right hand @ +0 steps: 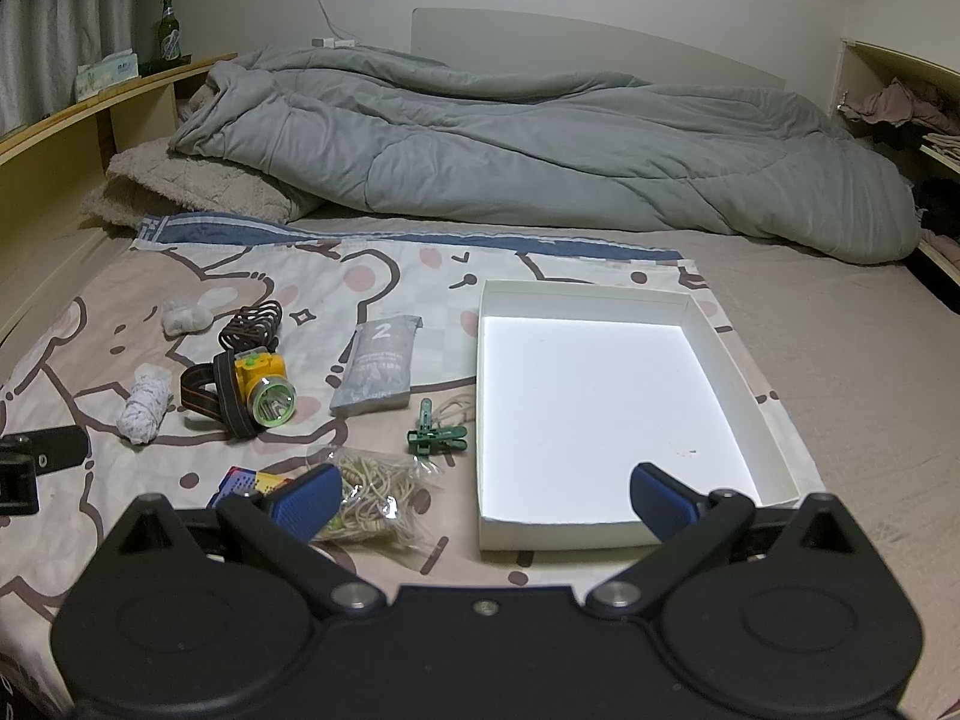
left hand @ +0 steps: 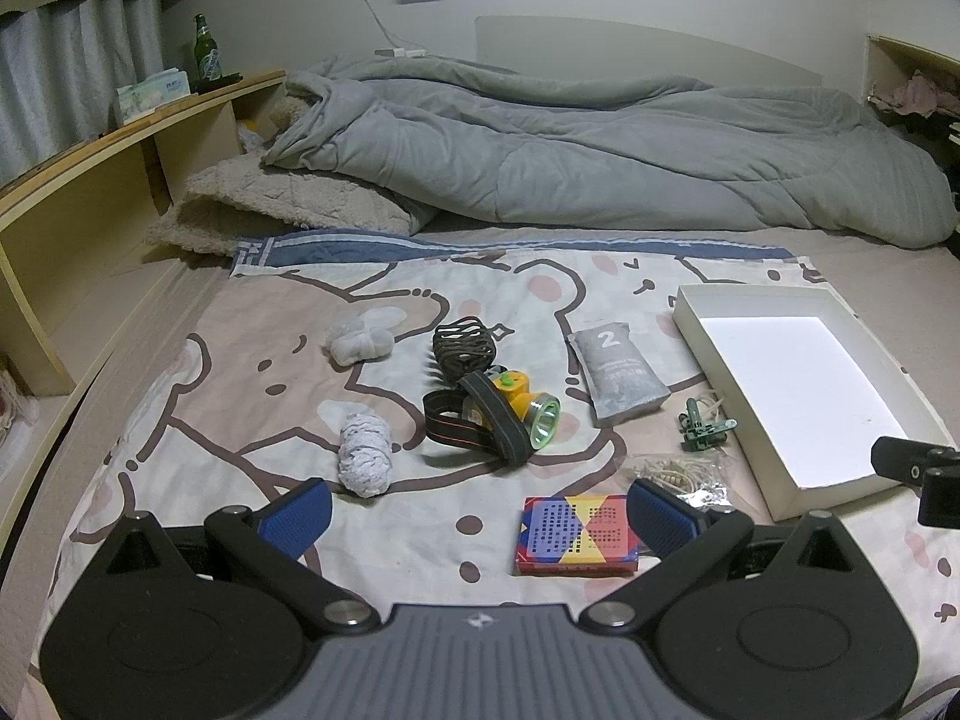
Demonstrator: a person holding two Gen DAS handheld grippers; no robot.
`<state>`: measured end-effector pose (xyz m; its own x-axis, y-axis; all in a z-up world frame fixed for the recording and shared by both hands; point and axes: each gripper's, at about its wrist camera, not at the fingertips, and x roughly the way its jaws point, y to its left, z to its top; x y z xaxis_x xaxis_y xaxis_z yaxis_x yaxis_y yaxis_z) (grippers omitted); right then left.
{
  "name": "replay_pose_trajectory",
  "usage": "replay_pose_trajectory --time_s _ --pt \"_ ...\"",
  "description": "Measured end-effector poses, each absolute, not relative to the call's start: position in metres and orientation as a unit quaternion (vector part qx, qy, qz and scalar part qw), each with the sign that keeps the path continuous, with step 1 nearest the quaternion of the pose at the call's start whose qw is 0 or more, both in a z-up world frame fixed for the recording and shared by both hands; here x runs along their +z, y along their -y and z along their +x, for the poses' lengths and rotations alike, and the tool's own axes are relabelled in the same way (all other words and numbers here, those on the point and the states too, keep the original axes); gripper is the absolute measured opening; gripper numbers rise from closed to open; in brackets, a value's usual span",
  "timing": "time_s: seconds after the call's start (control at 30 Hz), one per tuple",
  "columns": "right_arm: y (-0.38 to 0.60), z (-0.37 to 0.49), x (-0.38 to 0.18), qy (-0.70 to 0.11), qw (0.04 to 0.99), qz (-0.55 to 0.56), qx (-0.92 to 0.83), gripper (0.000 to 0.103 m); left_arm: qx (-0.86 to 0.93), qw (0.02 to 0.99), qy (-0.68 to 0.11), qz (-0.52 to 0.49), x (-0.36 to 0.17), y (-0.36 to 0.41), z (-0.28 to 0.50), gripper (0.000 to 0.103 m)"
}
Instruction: Organize objects
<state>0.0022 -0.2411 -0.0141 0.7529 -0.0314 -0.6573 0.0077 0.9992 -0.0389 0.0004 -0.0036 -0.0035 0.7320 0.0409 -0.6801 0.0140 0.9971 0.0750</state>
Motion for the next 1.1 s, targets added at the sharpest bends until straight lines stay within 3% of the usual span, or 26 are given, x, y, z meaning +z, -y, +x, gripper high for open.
replay_pose_trajectory --time_s 1.1 --pt "0.2417 0.0016 -0.0198 -0.354 0.935 -0.016 -0.012 0.103 0.006 0.93 -0.365 0.04 -0.0031 0.0032 0.0 0.103"
